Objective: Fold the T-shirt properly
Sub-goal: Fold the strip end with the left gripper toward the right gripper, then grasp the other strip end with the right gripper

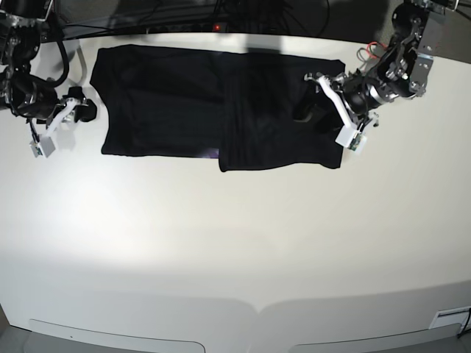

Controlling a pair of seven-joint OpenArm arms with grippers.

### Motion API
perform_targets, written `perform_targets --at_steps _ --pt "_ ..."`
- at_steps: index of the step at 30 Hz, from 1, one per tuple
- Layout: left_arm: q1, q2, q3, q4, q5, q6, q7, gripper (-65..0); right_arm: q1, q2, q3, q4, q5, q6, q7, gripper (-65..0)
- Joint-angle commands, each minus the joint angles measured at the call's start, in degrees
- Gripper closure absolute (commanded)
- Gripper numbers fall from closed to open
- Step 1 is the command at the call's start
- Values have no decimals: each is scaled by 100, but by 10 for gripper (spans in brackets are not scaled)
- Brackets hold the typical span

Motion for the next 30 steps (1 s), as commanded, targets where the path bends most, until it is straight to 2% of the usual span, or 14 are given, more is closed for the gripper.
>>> perform_targets --at_steps 1,6,12,19,27,30 --pt "-17 -50 -11 24 44 24 105 -339 57 109 44 -48 168 45 11 -297" --pt "-20 -50 -11 24 33 24 103 -339 52 -2 42 -286 387 45 -282 -297" --pt "-20 -48 -11 24 33 24 103 -339 55 -369 39 -284 485 45 -673 -297" --pt "-20 -48 -11 24 33 24 103 -339 52 -658 37 -280 1419 45 -1683 -297" --pt "-17 -37 -11 24 31 24 105 -339 37 -767 -57 -280 1626 45 -1847 -297" --pt "-20 -35 -11 24 33 26 105 -339 37 -763 -111 -254 1912 45 -2022 -297"
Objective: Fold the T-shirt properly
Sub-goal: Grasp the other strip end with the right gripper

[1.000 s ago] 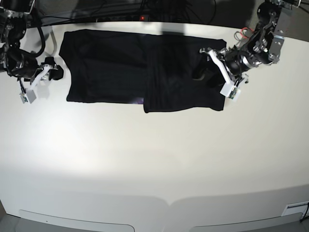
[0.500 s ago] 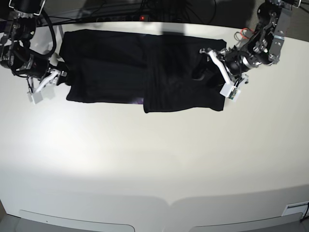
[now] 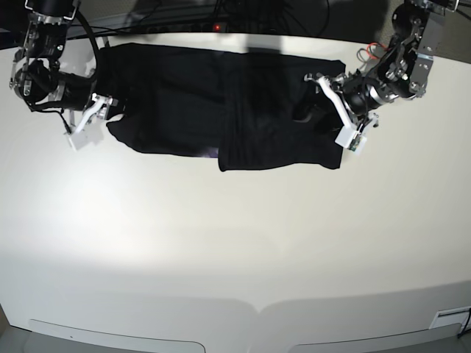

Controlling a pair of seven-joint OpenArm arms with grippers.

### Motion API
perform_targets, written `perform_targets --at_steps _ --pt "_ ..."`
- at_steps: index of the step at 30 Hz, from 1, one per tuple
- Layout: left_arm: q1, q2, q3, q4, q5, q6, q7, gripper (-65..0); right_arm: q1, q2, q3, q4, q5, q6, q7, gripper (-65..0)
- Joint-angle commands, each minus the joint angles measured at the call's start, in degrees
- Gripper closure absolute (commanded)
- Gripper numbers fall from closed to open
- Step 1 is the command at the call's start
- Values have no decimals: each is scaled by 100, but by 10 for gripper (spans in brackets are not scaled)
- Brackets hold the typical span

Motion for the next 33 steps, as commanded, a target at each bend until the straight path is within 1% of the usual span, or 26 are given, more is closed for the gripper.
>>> perform_targets --at_steps 1,6,15,18,21,22,29,33 --pt "-17 -37 -11 24 44 24 107 -339 -15 59 -2 72 -20 -16 -177 -297" --pt "-15 -37 -11 24 44 24 109 -339 -48 214 -2 138 35 -16 -200 -297" --pt "-15 -37 -11 24 44 22 107 -339 -192 822 -2 136 44 -16 -200 -297" --pt "-17 -37 -11 24 44 22 107 -339 -208 911 -2 136 251 -16 -200 -297" --pt "-17 -37 -11 24 44 22 105 -339 -205 850 -2 136 675 -16 -200 -297" --pt "-17 -37 -11 24 44 22 105 -339 -205 802 -2 136 708 -16 -200 -297" --pt "-17 -37 -11 24 44 22 105 -339 -205 409 -4 136 649 -16 -200 -297" --pt "-17 -37 -11 24 44 22 107 -339 -205 376 -4 136 656 -16 -200 -297"
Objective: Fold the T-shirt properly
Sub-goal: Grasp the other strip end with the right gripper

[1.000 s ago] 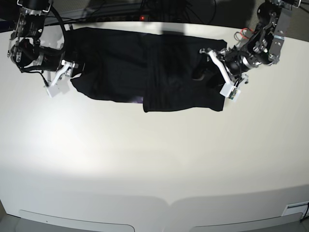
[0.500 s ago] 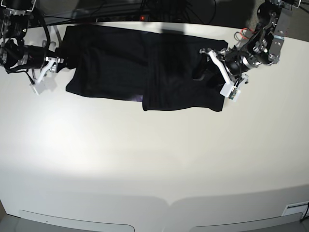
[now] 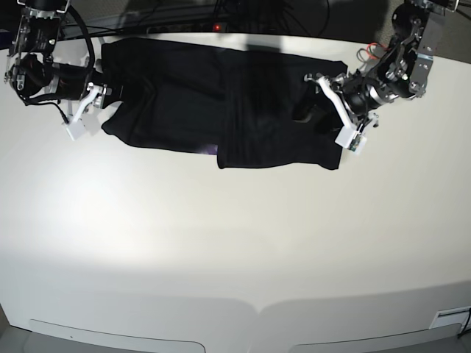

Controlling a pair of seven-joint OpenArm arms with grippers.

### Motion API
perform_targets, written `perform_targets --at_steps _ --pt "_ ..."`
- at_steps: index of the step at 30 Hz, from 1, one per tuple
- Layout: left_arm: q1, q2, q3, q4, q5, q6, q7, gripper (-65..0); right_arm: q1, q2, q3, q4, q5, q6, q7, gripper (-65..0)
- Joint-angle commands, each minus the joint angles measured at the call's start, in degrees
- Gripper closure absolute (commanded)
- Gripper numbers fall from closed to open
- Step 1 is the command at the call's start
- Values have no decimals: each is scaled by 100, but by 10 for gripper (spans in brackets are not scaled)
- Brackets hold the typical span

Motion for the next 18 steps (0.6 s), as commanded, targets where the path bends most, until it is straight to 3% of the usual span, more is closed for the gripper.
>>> perform_targets --at_steps 1,5,11,18 --pt "-17 -39 -11 24 46 22 107 -339 35 85 24 74 90 8 -17 -297" --pt "-15 -42 -11 24 46 22 107 -339 15 205 26 74 181 8 -17 -297" --pt "-15 -39 -11 24 46 22 107 -339 7 673 26 74 1255 8 -17 -297" --pt "-17 -39 -11 24 44 22 109 -339 4 717 26 -63 1263 8 -17 -299"
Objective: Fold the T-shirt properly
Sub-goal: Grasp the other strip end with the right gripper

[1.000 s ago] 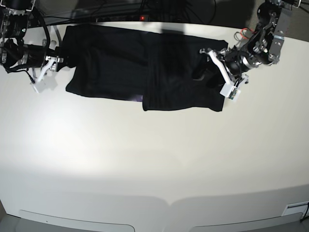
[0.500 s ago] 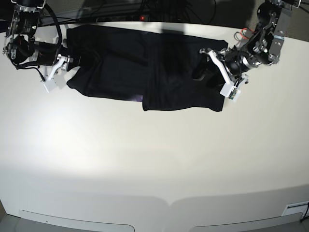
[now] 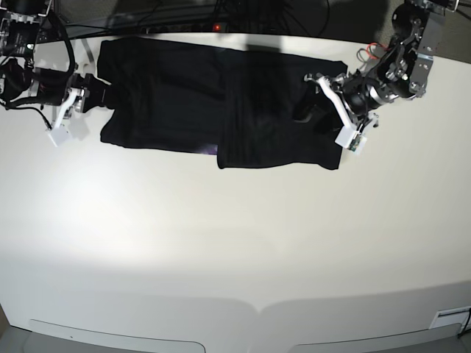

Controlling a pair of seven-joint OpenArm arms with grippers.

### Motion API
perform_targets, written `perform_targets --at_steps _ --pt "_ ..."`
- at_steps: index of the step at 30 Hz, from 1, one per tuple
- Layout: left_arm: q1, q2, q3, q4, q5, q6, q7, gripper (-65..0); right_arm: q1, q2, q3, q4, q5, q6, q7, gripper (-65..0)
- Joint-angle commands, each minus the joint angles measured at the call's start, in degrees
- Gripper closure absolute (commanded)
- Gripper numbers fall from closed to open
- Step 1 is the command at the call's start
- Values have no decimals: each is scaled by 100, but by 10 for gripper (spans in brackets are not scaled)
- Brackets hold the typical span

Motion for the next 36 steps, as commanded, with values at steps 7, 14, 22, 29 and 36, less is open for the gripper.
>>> perform_targets --at_steps 7,14,22,29,36 --pt "-15 -39 -11 24 42 22 151 -339 37 223 31 -109 39 8 5 -377" --pt "-15 -39 -11 24 42 24 153 -339 39 13 31 -111 -1215 8 5 -377" --pt "-15 -39 -11 24 42 22 146 -339 39 -378 28 -111 -826 8 5 -377" --pt "-15 -39 -11 24 42 22 146 -339 39 -623 28 -111 -702 8 5 -372" --pt "-15 -39 -11 24 42 22 149 -339 39 -640 31 -111 -704 8 5 -137"
